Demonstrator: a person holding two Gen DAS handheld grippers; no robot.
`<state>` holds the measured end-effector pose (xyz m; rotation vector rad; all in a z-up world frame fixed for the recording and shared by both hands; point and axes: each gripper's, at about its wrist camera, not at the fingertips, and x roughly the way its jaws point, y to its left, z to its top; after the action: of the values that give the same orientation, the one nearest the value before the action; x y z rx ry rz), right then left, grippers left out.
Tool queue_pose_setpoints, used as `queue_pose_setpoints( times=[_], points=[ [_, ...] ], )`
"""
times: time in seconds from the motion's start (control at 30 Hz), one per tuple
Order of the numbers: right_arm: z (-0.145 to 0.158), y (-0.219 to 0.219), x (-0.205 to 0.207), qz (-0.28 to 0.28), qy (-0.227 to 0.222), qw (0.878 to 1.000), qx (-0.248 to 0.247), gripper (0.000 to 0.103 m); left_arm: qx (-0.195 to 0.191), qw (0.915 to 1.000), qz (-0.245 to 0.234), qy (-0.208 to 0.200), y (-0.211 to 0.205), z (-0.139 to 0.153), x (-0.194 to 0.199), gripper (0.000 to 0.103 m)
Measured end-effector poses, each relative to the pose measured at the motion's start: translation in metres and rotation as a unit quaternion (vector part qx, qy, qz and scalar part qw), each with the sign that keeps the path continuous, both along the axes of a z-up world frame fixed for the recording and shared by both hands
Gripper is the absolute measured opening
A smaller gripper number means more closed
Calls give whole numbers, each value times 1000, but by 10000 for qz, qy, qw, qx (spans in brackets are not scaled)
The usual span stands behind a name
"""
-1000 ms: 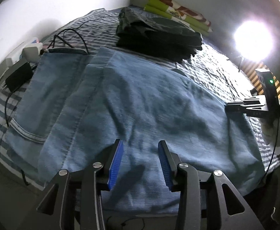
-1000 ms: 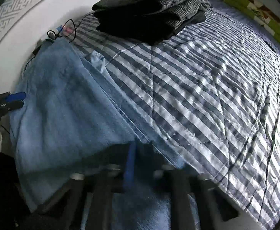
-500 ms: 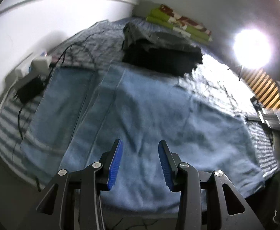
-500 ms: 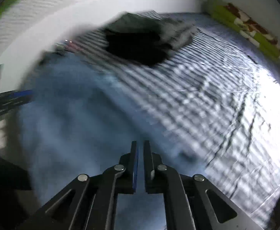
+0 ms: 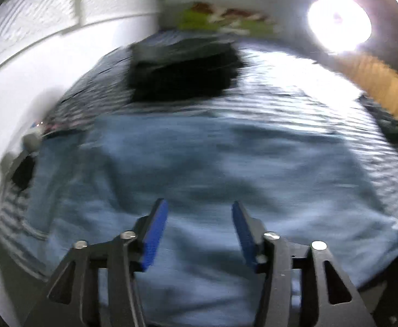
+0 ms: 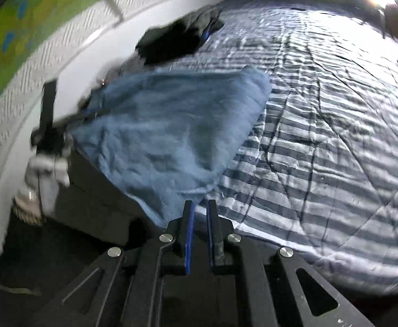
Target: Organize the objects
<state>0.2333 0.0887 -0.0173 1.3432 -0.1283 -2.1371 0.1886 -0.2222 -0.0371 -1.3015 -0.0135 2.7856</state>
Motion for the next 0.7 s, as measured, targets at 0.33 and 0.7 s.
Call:
queue_pose_setpoints(
  times=[0.33, 0.7],
  points=[
    [-22, -16, 3, 738, -255, 9961, 406, 10, 480, 9977, 380, -280, 7, -29, 28, 64],
    [-30, -11, -64, -448, -321, 9983, -162, 50, 110, 9988, 409, -232, 16, -36, 43, 64]
  ],
)
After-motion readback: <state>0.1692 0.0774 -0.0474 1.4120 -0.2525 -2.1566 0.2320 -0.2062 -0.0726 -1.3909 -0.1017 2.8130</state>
